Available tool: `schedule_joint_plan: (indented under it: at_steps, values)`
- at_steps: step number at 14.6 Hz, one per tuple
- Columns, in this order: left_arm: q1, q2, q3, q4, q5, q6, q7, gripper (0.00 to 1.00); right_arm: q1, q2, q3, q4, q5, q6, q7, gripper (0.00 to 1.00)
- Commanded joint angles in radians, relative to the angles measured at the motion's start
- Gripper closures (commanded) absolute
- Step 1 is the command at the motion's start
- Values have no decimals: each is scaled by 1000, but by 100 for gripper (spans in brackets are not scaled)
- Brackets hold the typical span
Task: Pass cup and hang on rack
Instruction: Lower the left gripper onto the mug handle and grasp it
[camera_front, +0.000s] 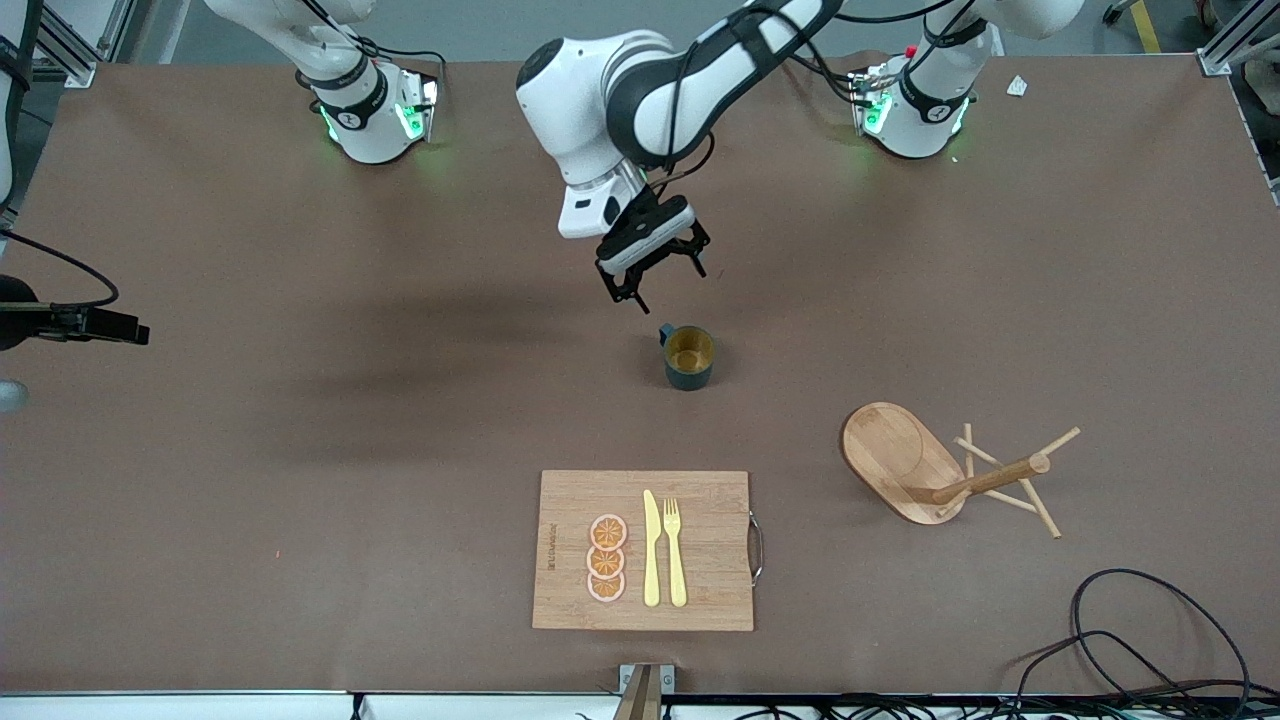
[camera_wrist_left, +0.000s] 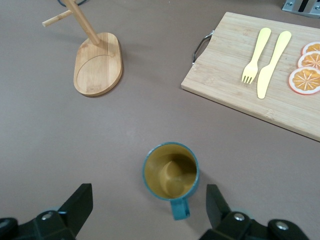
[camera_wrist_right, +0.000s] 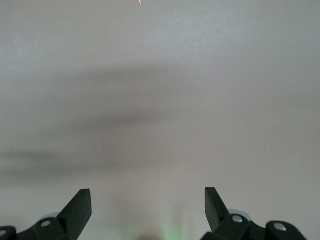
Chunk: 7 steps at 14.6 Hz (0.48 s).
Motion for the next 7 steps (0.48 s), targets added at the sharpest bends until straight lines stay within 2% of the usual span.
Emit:
schedule_joint_plan:
  at_steps: [1, 7]
  values:
    - [-37, 106, 19, 56, 85, -9, -79, 0, -10, -12, 19, -4, -1, -3, 3, 0]
    - [-54, 232, 19, 80, 203, -8, -194, 0, -4, -50, 22, -12, -1, -3, 4, 0]
